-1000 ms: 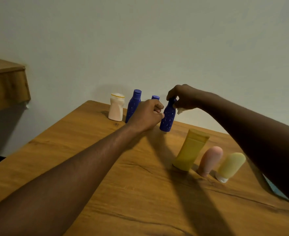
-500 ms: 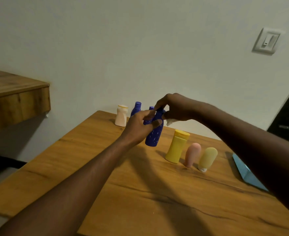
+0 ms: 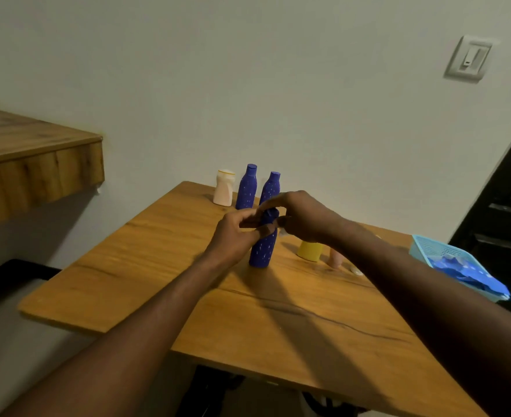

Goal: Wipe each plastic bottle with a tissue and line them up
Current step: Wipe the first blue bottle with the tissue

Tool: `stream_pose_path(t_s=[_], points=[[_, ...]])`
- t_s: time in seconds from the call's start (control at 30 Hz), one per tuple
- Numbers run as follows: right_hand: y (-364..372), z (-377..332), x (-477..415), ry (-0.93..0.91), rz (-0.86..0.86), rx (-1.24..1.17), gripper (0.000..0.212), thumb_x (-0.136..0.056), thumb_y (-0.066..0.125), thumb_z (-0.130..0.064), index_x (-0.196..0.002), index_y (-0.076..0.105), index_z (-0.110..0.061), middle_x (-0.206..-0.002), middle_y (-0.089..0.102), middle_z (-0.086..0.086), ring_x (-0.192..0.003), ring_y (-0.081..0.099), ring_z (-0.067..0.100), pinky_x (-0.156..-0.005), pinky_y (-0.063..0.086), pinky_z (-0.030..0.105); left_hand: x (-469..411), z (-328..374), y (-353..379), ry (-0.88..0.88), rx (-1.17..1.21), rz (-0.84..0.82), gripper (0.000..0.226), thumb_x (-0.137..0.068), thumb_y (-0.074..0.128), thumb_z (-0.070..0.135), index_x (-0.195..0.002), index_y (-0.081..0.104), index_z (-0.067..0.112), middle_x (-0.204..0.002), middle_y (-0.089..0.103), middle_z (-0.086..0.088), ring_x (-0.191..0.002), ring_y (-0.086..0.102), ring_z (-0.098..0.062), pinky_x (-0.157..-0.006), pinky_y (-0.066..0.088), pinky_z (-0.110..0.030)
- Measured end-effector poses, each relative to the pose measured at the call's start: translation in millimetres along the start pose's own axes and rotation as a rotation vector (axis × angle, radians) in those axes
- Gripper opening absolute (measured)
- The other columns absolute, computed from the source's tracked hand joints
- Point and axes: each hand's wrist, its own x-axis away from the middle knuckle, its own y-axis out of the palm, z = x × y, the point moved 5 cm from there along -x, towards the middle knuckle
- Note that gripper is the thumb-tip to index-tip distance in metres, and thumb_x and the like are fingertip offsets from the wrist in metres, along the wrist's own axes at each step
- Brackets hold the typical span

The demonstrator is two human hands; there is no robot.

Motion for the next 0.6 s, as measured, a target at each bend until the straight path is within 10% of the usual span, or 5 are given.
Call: stream_pose_path(t_s=[0.33,0.6], points=[[31.2,40.7,8.1,0.299,0.490,-0.505,0.039,-0.084,0.078,-0.007,-0.122,0.069,-0.007,-0.130,0.067,0.009,-0.096,0.069,0.014,-0.080,0.059,0.027,-20.8,-10.8,-9.3,0.008,0.053,0.039,0.038,-0.091,0.075,0.022,-0.128,0.068,0.016,-0.114,0.071,0.003,-0.106,0.066,-0.011,-0.091,0.055,-0.027],[59.8,21.1,-8.8,0.020,0.649,-0.341,0.020,-0.091,0.069,-0.008,-0.111,0.071,-0.010,-0.111,0.071,0.006,-0.103,0.066,0.019,-0.089,0.057,0.038,-35.6,-36.0,-21.6,-0.107,0.245,0.058,0.016,-0.095,0.070,0.022,-0.109,0.073,0.030,-0.112,0.070,0.007,-0.109,0.064,-0.011,-0.088,0.053,-0.032]])
